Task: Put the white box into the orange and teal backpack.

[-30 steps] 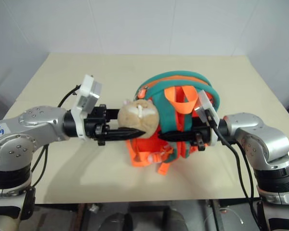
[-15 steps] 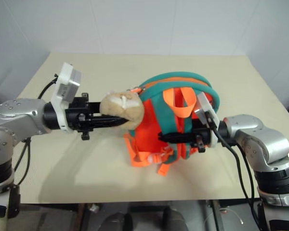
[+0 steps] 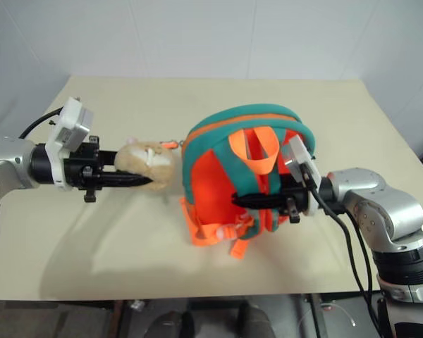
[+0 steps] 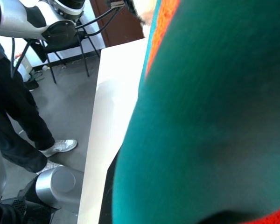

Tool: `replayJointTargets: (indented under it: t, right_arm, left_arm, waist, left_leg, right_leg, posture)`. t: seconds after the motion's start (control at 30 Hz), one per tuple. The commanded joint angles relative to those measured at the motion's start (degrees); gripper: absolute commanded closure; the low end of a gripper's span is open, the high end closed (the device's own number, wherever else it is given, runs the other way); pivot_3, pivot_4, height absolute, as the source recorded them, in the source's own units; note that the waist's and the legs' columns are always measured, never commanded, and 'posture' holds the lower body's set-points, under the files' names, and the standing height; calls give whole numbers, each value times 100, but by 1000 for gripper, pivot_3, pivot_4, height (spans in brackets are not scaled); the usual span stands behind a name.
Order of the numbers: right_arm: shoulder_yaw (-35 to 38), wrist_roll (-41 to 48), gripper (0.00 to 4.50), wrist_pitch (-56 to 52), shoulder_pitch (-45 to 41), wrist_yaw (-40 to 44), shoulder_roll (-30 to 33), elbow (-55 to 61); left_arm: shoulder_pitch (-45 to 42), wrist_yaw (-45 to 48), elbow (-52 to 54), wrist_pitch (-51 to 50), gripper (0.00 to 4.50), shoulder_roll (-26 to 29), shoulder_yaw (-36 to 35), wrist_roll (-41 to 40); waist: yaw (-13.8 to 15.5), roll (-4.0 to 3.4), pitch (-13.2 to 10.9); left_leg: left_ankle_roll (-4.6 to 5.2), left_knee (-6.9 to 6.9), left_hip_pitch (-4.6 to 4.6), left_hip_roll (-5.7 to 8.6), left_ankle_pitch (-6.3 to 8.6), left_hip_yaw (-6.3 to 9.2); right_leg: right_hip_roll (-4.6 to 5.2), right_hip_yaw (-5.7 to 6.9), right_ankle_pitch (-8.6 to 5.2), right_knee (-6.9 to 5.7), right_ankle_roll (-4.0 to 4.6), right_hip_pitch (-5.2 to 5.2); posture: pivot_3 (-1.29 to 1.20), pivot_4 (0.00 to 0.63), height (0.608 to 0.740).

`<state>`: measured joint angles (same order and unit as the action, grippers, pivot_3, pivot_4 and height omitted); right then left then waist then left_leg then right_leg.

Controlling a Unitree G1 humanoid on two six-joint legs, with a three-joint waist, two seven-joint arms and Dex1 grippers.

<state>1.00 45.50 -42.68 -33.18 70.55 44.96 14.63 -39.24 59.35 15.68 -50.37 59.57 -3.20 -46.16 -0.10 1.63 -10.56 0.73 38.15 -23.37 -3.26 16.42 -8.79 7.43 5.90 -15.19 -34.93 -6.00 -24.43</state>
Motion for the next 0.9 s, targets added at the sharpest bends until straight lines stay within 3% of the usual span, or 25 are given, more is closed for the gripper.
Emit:
replayJointTargets:
  t: [0.03,0.2,0.53,0.9]
  right_arm:
    - [202,81,3988,48,65,-30,52,182]
    - [240,117,3988,35,113,-106,37,231]
    - [340,149,3988,95,276,-267,17,336]
    - [260,94,3988,163,246,-326,-102,292]
  left_arm:
    - [-107,558,-178,172,3056,150,212,246]
    - [-248,1157,-416,429,3056,221,571,620]
    - [-812,2461,-1548,1549,3056,420,1549,2121]
    - [-1073,3252,-2056,2277,3056,-33,2468,2925]
  waist:
    - [3,0,0]
    - [-6,0,0]
    - [1,0,0]
    - [-4,0,0]
  left_leg:
    - [0,0,0,-1,0,0]
    - [0,1,0,-2,0,-1]
    - [0,2,-1,-5,0,-16]
    - [1,8,-3,-7,0,-38]
  right_leg:
    - [-2,0,0,-1,0,0]
    - [-2,-1,0,-3,1,-2]
    - [-6,-1,-2,-5,3,-6]
    - [-6,-2,-2,-10,4,-7]
  posture:
    - [0,150,740]
    - [0,150,740]
    - [0,150,740]
    - [0,150,740]
